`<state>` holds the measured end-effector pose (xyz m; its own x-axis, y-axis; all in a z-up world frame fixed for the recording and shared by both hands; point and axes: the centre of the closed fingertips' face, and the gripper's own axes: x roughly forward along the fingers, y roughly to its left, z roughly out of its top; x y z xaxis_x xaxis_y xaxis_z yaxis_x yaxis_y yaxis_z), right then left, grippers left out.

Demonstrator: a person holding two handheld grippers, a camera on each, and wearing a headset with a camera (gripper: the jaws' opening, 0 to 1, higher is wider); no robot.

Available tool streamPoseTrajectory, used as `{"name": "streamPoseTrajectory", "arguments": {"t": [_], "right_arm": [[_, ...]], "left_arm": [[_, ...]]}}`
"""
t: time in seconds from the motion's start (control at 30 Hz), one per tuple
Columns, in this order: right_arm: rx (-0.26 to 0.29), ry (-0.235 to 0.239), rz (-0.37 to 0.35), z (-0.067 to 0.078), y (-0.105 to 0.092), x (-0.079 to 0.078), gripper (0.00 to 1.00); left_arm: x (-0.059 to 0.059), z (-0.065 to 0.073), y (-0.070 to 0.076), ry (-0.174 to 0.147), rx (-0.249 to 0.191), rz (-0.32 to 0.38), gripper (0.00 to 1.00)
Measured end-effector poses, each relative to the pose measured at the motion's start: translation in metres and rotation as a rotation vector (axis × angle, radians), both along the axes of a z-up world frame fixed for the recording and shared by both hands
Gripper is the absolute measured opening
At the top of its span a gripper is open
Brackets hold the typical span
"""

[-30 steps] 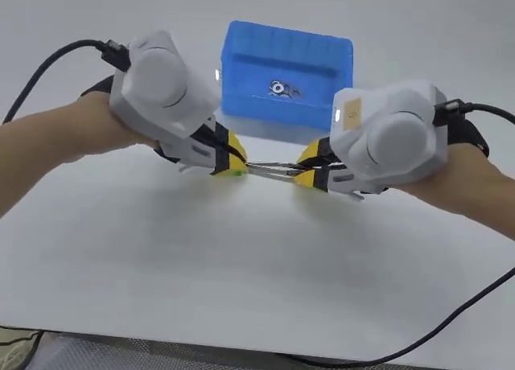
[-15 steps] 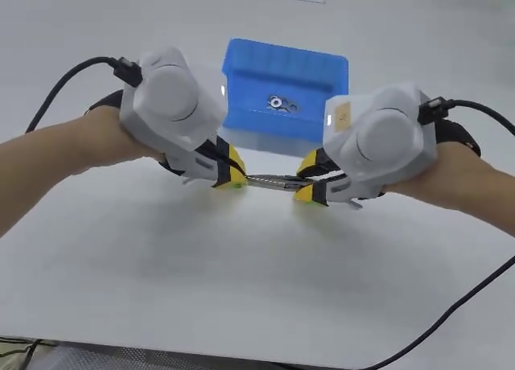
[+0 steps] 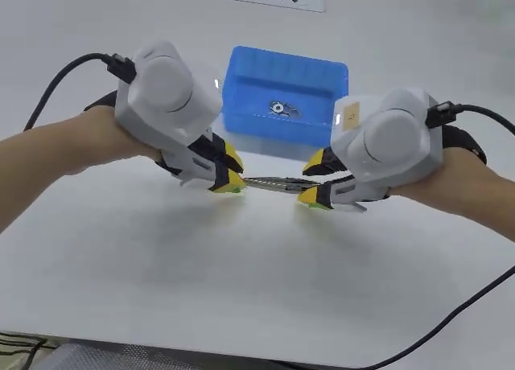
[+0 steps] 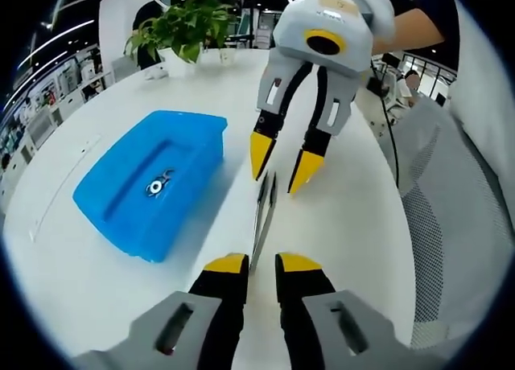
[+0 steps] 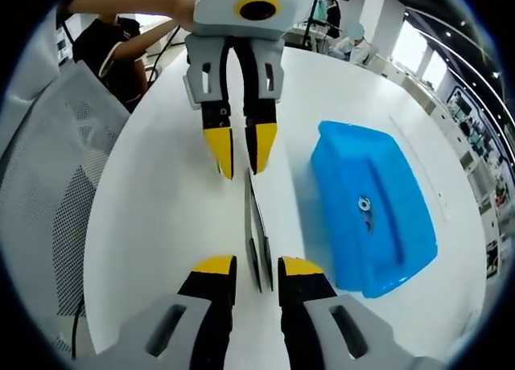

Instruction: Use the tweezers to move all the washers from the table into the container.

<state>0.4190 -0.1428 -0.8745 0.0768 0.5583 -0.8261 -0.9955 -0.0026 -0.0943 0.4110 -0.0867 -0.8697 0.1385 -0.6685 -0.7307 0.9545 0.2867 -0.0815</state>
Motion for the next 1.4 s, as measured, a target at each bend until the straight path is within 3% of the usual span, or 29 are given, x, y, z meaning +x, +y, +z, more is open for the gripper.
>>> {"name": "streamPoseTrajectory", "arguments": {"t": [0.07,0.1,0.13,0.27,0.33,0.4,0.57,0.7,0.87,0.93,0.97,1.1,1.2,1.4], "right_arm": [[0.036,0.003,-0.031,0.007,0.000,0.000,0.21],[0.071,0.014,-0.059,0.012,0.001,0.000,0.22],[0.097,0.022,-0.083,0.016,0.001,-0.001,0.23],[0.275,0.079,-0.225,0.041,-0.002,-0.007,0.28],[0.361,0.112,-0.271,0.051,-0.007,-0.015,0.34],[0.400,0.129,-0.293,0.056,-0.014,-0.023,0.41],[0.423,0.083,-0.304,0.066,-0.038,-0.050,0.55],[0.474,0.018,-0.391,0.083,-0.054,-0.058,0.72],[0.527,-0.051,-0.492,0.102,-0.071,-0.063,0.87],[0.546,-0.055,-0.514,0.107,-0.074,-0.068,0.91],[0.550,-0.054,-0.521,0.109,-0.074,-0.071,0.93],[0.534,-0.074,-0.501,0.111,-0.073,-0.083,0.99],[0.512,-0.079,-0.476,0.109,-0.072,-0.091,1.00],[0.484,-0.101,-0.467,0.107,-0.070,-0.096,1.00]], "left_arm": [[-0.006,0.004,0.003,0.004,0.003,-0.002,0.21],[-0.013,0.007,0.003,0.037,-0.016,0.007,0.24],[-0.018,0.010,0.003,0.050,-0.033,0.014,0.28],[-0.040,0.031,0.003,0.098,-0.158,0.077,0.39],[-0.048,0.044,0.003,0.103,-0.217,0.115,0.53],[-0.054,0.050,0.007,0.089,-0.229,0.136,0.61],[-0.072,0.055,0.024,0.059,-0.216,0.241,0.83],[-0.084,0.057,0.041,0.029,-0.221,0.350,0.98],[-0.100,0.069,0.046,0.016,-0.228,0.397,0.99],[-0.099,0.082,0.043,-0.008,-0.262,0.427,0.99],[-0.098,0.090,0.042,-0.025,-0.285,0.439,0.99],[-0.102,0.104,0.035,-0.047,-0.310,0.419,0.99],[-0.106,0.106,0.036,-0.076,-0.269,0.381,0.99],[-0.114,0.107,0.045,-0.090,-0.231,0.380,0.99]]}}
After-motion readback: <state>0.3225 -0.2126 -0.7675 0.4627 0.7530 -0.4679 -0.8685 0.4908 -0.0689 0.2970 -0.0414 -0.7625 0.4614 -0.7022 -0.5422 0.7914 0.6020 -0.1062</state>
